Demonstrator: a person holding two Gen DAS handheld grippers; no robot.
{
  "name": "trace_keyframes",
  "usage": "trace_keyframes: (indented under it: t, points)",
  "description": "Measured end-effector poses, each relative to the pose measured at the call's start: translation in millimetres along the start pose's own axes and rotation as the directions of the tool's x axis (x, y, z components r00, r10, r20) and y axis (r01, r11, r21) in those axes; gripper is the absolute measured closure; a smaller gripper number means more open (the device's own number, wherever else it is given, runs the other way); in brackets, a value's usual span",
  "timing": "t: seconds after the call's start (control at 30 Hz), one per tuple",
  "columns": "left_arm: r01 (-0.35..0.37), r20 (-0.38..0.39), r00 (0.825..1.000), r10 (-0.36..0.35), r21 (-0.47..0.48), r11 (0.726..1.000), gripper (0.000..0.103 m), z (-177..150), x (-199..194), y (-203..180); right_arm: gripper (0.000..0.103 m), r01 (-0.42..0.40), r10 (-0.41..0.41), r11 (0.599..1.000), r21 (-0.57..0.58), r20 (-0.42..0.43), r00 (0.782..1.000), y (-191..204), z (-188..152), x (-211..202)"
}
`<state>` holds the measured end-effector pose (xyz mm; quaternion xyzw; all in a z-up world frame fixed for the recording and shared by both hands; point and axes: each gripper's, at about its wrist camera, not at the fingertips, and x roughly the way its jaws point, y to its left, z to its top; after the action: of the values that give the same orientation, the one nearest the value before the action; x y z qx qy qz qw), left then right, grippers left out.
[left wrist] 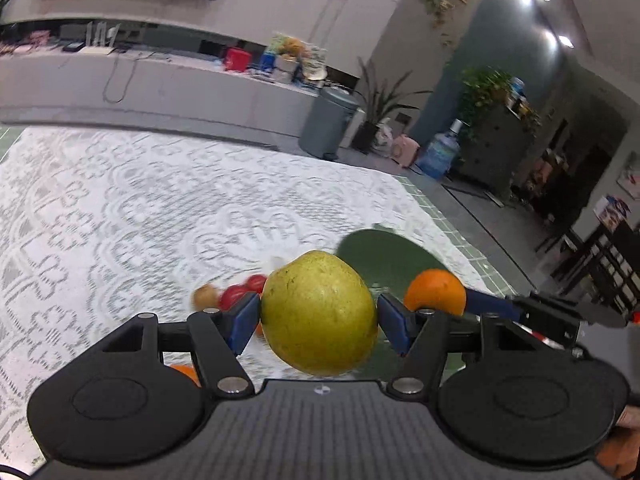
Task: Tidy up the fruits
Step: 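Lift the orange and pear and carry them over the green colander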
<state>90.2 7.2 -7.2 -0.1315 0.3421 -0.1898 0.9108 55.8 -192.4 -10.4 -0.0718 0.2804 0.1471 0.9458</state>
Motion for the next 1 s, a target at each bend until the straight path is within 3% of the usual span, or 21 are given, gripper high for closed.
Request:
trace_keyframes:
  t: [0.33,0.6,1.0]
  points:
    - [0.026,-0.038,0.999,-0.021,0.135,0.991,0.029,15,27,-58,0.065,0.065,-0.066,0.997,0.036,0.027,0.997,-57,7,-20]
    - [0.021,-0.120,0.993,0.008,0.236,0.971,0.029,19,65,-86,0.065,0.087,-0.085,0.996,0.026,-0.044,0.995,-98,3,-3]
    - [-0.027,-0.207,0.973,0.102,0.339,0.941,0.029,16,114,-89,0.065,0.082,-0.085,0.996,-0.025,-0.153,0.985,-129,4,42]
